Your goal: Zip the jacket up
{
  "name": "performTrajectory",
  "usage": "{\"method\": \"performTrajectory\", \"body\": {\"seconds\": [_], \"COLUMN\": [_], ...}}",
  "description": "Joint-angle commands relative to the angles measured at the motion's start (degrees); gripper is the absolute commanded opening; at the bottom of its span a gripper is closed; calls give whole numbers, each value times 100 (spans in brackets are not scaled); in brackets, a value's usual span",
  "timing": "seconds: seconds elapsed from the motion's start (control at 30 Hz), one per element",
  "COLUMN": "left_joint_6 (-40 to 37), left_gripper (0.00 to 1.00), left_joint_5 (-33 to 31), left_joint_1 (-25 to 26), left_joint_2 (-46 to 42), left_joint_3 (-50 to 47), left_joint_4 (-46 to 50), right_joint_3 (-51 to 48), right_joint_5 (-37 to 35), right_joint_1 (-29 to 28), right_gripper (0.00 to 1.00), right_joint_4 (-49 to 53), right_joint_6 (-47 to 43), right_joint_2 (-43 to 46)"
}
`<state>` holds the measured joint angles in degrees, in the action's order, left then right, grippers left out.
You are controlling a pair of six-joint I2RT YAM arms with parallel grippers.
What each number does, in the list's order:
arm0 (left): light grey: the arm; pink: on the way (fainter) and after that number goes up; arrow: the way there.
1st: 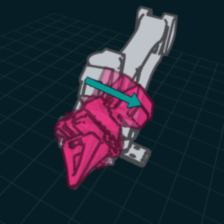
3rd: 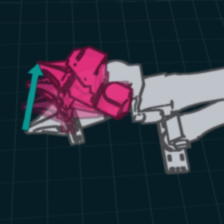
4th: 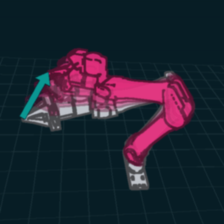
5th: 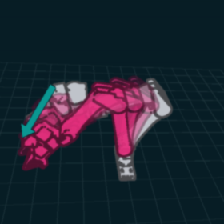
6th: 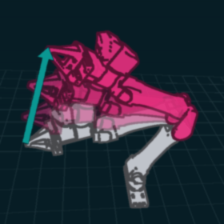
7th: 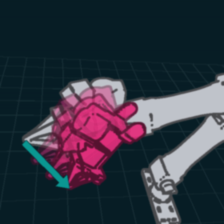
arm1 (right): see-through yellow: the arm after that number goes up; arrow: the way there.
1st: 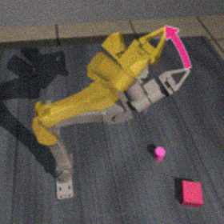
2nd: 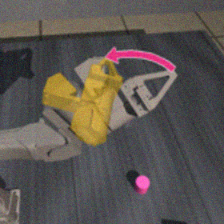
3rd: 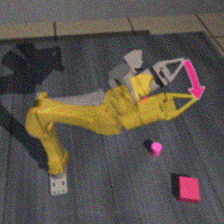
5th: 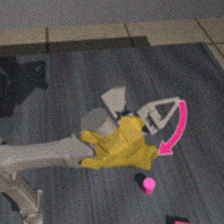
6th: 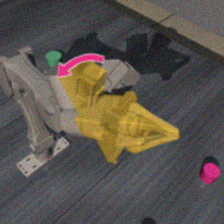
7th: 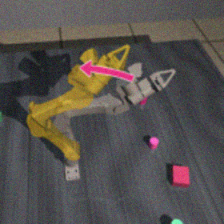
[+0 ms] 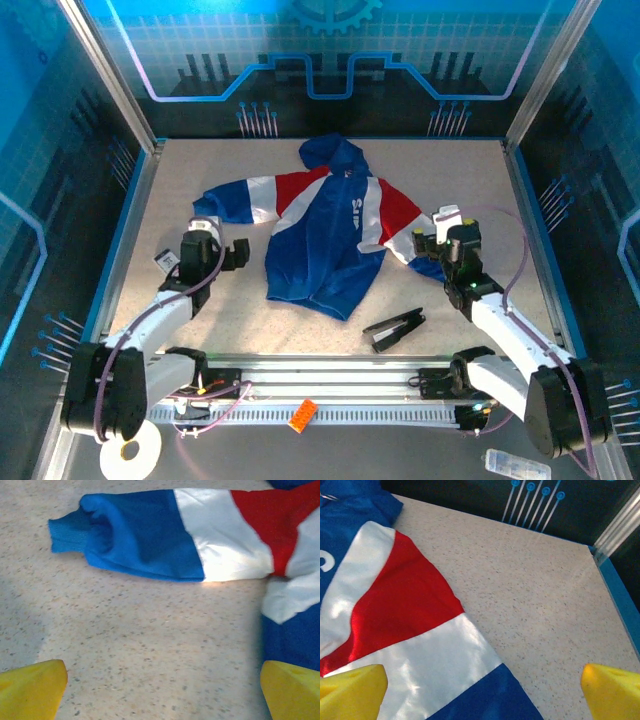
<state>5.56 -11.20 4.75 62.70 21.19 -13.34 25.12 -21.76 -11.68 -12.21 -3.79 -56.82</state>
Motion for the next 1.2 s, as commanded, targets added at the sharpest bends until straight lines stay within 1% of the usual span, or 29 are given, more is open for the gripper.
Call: {"method": "performTrajectory", "body": {"seconds": [0.0, 0.1, 0.27, 0.4, 0.53, 0.67, 0.7, 0.83, 1.0, 1.07, 1.13, 1.17], "left_joint_6": [-138, -158, -304, -509, -437, -450, -466, -389, -389, -384, -388, -390], "left_gripper": [99, 99, 99, 99, 99, 99, 99, 99, 99, 100, 99, 99], "left_joint_5": [-422, -418, -230, -82, -83, -76, -85, -246, -175, -195, -196, -195], "left_joint_1": [-113, -131, -150, -193, -312, -327, -326, -335, -339, -339, -335, -336], "left_joint_2": [313, 729, 1147, 1472, 2118, 2768, 2795, 2705, 2644, 2636, 2642, 2641], "left_joint_3": [-437, -615, -594, -523, -686, -833, -861, -713, -219, -30, -36, -34], "left_joint_4": [-2155, -2984, -3628, -3948, -4933, -5871, -5973, -5529, -4530, -4169, -4186, -4176], "right_joint_3": [-176, -378, -930, -1071, -1266, -1264, -1264, -1312, -1377, -1307, -1170, -1048], "right_joint_5": [-257, -166, -46, 254, 514, 786, 865, 1083, 1172, 1089, 1130, 1188], "right_joint_1": [135, 202, 342, 578, 712, 844, 878, 1013, 1022, 1036, 1020, 1024], "right_gripper": [100, 100, 100, 100, 100, 100, 100, 100, 100, 100, 100, 100], "right_joint_4": [-804, -1204, -2390, -2769, -3575, -4157, -4316, -5110, -6252, -5848, -5665, -5356], "right_joint_6": [190, 240, 502, 686, 676, 652, 657, 839, 820, 881, 850, 824], "right_joint_2": [-64, -233, -393, -726, -1173, -1549, -1671, -2351, -3298, -3147, -3164, -3113]}}
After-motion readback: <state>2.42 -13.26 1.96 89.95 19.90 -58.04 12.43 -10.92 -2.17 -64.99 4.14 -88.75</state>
